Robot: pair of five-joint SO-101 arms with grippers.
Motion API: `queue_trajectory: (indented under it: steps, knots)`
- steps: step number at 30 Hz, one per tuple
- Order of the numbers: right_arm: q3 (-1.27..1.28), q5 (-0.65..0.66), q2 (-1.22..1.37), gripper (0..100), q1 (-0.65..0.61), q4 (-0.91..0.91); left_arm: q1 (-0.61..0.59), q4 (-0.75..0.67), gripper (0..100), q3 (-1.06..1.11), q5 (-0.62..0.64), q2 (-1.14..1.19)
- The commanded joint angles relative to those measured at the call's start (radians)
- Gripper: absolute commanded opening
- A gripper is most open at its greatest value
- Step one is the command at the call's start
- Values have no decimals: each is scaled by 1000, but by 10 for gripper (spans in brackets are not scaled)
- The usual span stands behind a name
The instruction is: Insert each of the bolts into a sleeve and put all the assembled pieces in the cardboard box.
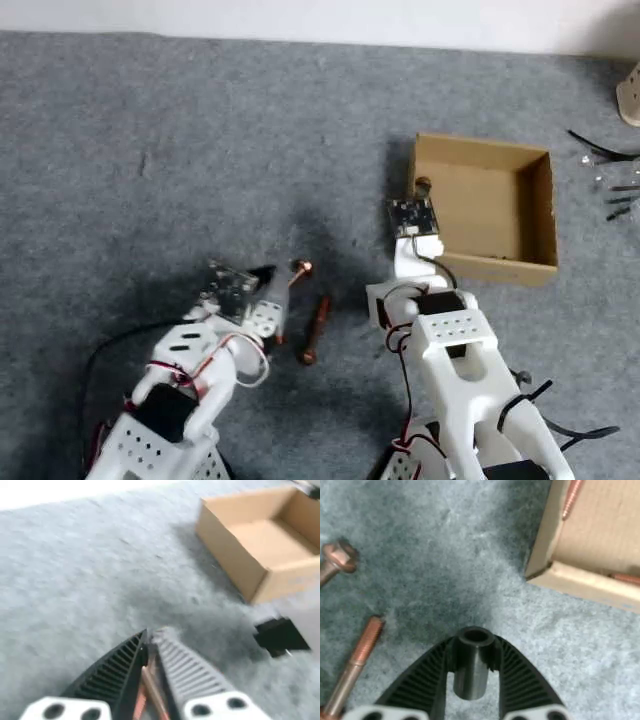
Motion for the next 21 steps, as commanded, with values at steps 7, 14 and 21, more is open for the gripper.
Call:
queue_trajectory:
  steps: [7,14,21]
  knots:
    - [-4,12,1,6,15,-19,-61,86,220,-308,149,541]
    - [-4,14,1,6,15,-19,-68,87,220,-581,152,1148]
    - [-4,48,1,6,15,-19,-96,92,98,-723,175,1388]
